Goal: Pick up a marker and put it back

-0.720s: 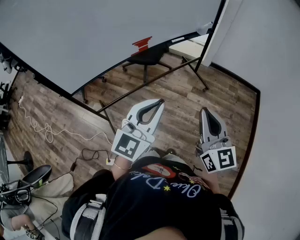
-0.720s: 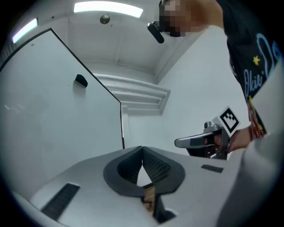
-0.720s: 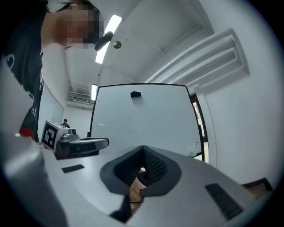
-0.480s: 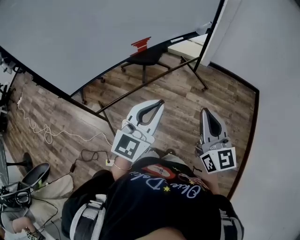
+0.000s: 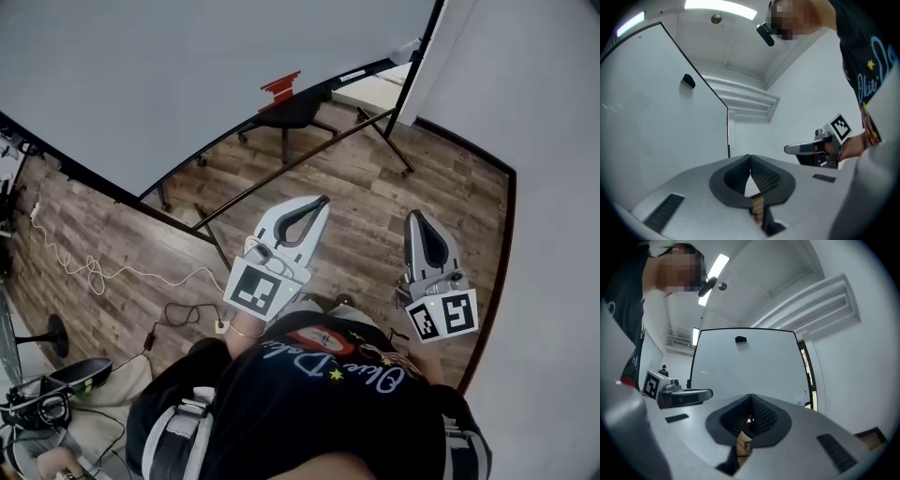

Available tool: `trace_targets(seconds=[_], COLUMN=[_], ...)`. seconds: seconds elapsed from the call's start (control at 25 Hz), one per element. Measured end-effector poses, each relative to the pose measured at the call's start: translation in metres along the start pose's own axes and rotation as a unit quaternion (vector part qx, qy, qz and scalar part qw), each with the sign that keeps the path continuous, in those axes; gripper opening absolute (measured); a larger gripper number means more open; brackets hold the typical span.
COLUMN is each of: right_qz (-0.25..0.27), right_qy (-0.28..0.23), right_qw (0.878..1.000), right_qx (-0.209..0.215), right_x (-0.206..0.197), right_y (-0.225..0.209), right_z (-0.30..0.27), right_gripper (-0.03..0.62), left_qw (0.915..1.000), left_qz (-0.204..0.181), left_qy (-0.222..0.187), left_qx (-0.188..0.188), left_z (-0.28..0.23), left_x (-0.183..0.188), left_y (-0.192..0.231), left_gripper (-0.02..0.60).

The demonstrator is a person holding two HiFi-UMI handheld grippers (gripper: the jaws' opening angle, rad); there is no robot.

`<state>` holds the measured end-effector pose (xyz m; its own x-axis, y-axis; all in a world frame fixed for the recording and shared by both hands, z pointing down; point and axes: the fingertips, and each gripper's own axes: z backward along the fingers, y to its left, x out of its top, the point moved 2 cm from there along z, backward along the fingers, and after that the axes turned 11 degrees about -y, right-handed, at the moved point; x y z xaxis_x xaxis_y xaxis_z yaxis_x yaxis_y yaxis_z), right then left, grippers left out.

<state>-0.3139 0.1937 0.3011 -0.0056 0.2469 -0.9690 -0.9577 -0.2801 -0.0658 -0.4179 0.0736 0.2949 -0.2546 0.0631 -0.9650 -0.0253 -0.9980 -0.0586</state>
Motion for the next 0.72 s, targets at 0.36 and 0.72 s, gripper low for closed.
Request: trace_targets(seconds=[0.36, 0.72], right_qz=[0.012, 0.026], right_qy=[-0.001, 0.000], right_qw=[1.000, 0.999], right_qx=[-0.020, -0.042], right_x=[-0.002, -0.003], right_y=[0.005, 0.012], right_z=[-0.012, -0.016], right_gripper=[0.000, 0.000], left_qw=[0.9998, 0.9990], left_qz=[0.004, 0.015], left_qy=[-0.006, -0.016], left_qx=[-0.019, -0.039], left_z=[-0.002, -0.004], left_x=[-0.003, -0.008], left_y=[0.018, 0.032], left_gripper=[0.004, 0.004])
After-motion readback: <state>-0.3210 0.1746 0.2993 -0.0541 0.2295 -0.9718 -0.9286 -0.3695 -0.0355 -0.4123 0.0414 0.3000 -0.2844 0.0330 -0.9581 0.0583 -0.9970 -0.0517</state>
